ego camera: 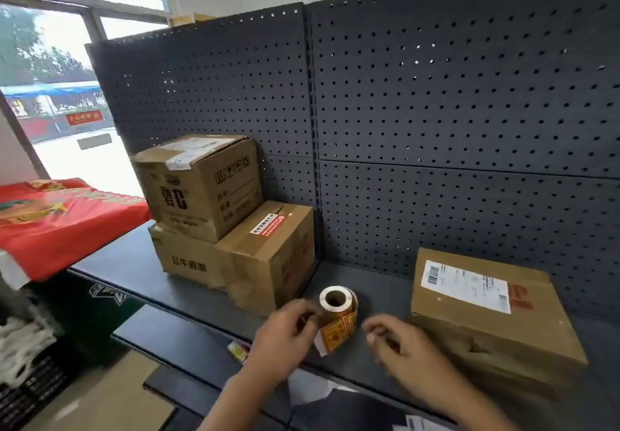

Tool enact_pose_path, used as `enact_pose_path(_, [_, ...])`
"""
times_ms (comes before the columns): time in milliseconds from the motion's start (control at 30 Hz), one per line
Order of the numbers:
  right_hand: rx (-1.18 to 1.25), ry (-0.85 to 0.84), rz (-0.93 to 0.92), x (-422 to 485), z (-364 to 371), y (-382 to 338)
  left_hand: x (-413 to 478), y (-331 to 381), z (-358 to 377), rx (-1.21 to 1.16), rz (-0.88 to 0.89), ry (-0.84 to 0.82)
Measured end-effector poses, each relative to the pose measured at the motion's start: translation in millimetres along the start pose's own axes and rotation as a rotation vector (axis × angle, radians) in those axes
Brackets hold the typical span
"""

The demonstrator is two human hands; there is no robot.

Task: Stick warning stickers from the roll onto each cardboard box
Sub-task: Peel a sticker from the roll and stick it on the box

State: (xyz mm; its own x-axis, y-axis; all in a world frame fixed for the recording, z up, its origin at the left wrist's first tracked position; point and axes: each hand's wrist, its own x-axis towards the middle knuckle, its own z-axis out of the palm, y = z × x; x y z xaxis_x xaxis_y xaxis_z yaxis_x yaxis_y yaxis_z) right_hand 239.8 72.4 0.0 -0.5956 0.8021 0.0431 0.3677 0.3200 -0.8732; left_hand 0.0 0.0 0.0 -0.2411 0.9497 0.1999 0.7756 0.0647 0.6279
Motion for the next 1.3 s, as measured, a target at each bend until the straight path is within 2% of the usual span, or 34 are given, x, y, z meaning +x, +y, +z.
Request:
enact_pose_path(333, [-0.152, 0.171, -0.034, 21.8, 15.2, 0.8, 16.7, 7.0, 23.1, 0.281, 0.125, 0.020])
enact_pose_path(467, [-0.222, 0.199, -0.024, 26.0, 21.3, 6.2, 13.4, 5.4, 29.4, 0.276, 0.067, -0.007])
enact_pose_path(533, [-0.237, 0.202, -0.008, 26.7, 25.5, 10.8, 13.3, 3.1, 31.0, 0.212, -0.022, -0.049])
enact_pose_path(667, [-0.225, 0.180, -0.046, 24.4, 39.1, 17.5, 10.1, -1.9, 33.1, -0.078, -0.171, -0.122])
enact_pose_path(833, [-0.092, 0.258, -0.148, 15.2, 52.8, 14.6, 1.2, 0.0, 31.0, -0.452, -0.244, -0.061])
enact_pose_path(933, [0.014, 0.333, -0.146, 17.1, 59.2, 12.6, -2.4, 8.4, 28.0, -0.575, -0.228, -0.026])
enact_pose_path(1167, [0.102, 0.329, -0.142, 18.9, 55.3, 4.3, -5.7, 19.4, 22.7, -0.647, -0.201, -0.068])
enact_pose_path(1300, [0.088, 0.300, -0.137, 20.3, 48.1, 2.1, -8.3, 27.0, 19.3, -0.532, -0.141, -0.057])
